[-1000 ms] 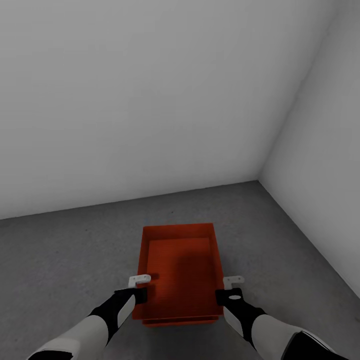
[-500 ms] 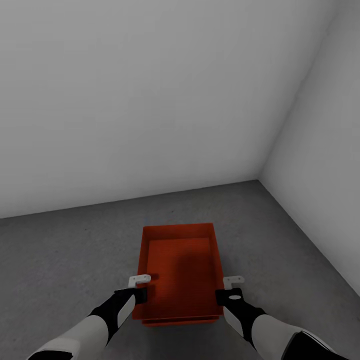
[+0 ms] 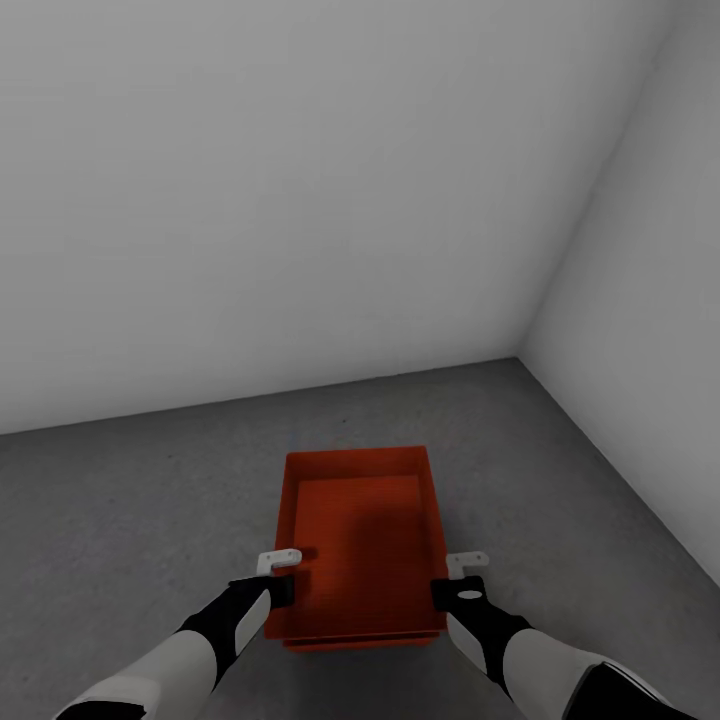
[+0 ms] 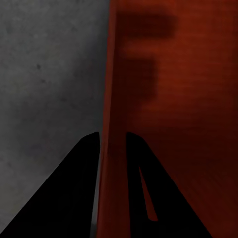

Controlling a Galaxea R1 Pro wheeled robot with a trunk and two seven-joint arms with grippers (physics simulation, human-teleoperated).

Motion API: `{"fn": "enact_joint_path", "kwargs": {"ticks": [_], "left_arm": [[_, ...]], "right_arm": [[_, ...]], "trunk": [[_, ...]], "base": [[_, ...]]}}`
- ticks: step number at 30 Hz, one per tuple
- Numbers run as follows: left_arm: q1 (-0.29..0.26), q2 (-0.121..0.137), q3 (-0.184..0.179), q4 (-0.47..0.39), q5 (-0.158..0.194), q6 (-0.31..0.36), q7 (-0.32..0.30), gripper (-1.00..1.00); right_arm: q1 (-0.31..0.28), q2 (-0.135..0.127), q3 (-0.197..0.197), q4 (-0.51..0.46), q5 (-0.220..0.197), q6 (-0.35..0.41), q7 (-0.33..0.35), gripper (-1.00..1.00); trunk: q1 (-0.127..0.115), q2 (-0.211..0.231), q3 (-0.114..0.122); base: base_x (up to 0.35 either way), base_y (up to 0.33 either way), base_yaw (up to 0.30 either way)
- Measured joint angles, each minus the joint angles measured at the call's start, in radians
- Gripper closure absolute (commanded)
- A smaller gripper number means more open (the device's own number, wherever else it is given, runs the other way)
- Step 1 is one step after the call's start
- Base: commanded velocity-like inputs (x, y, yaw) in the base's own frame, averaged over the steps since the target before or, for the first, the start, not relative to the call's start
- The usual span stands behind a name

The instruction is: Move the two storage containers from the living room to the garage. In the garage, place one container on the floor and stack the other container on top of it (either order is fine).

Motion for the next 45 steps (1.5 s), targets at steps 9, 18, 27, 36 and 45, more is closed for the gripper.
{"fn": "enact_joint_path", "kwargs": {"ticks": [9, 18, 27, 36, 45], "left_arm": [[0.000, 0.000, 0.001, 0.000, -0.001, 0.000, 0.000, 1.00], [0.000, 0.000, 0.000, 0.000, 0.000, 0.000, 0.000, 1.00], [0.000, 0.000, -0.001, 0.000, -0.001, 0.000, 0.000, 1.00], [0.000, 0.004, 0.028, 0.000, -0.031, 0.001, 0.010, -1.00], [0.000, 0.004, 0.028, 0.000, -0.031, 0.002, 0.008, -1.00]], "right_arm": [[0.000, 0.000, 0.000, 0.000, 0.001, 0.000, -0.001, 1.00], [0.000, 0.001, 0.000, 0.001, 0.001, -0.001, -0.001, 1.00], [0.000, 0.002, -0.002, 0.004, 0.001, -0.004, 0.000, 1.00], [0.000, -0.006, -0.046, 0.030, 0.008, -0.009, -0.013, -1.00], [0.000, -0.006, -0.047, 0.030, 0.006, -0.001, -0.010, -1.00]], "trunk": [[0.019, -0.035, -0.016], [0.019, -0.035, -0.016], [0.019, -0.035, -0.016], [0.019, -0.035, -0.016], [0.019, -0.035, -0.016]], "base": [[0.000, 0.000, 0.000], [0.000, 0.000, 0.000], [0.000, 0.000, 0.000], [0.000, 0.000, 0.000], [0.000, 0.000, 0.000]]}}
